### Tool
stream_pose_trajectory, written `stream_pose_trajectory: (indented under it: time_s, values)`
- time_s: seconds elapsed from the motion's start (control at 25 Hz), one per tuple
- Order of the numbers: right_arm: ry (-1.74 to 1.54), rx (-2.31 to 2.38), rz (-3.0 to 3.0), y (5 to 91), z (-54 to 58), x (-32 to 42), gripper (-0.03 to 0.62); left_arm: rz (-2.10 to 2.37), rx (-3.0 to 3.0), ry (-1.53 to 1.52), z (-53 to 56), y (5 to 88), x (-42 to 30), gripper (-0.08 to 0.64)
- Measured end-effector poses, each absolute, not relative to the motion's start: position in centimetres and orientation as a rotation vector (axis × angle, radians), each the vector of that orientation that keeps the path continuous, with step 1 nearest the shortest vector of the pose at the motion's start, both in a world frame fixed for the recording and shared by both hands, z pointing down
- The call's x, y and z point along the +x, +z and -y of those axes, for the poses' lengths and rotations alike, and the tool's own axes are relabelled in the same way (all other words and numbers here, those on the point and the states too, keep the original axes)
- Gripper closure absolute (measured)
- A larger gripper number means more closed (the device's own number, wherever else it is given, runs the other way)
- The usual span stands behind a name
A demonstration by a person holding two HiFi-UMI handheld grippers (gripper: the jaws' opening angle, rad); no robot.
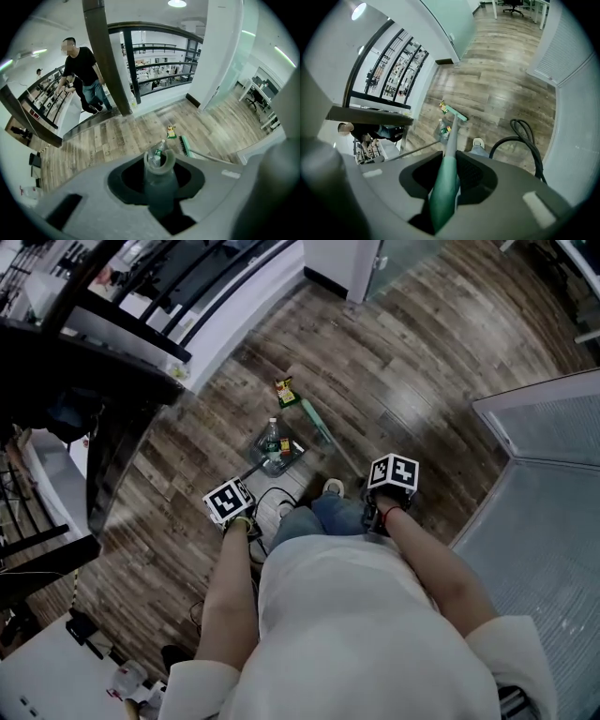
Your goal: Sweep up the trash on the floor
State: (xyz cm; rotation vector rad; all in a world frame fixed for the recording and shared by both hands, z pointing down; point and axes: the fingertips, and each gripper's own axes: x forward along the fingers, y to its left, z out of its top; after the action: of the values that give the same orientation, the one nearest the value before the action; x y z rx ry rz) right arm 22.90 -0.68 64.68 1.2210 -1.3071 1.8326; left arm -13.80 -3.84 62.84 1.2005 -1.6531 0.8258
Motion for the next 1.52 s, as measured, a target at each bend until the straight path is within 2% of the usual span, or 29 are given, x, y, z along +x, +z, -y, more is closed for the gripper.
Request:
stream_pose_trajectory:
  time_s: [0.76,1.52]
  values:
    - [1.798,1.232,1.364,64.2,7.8,23.6,0.495,1.726,1.150,0.765,7.9,62.1,-14.0,0.469]
    - [1.723,1.243,1.351,64.7,16.9,20.4,0.495,1.680,1.121,0.760,13.1,64.0,-16.6,0.469]
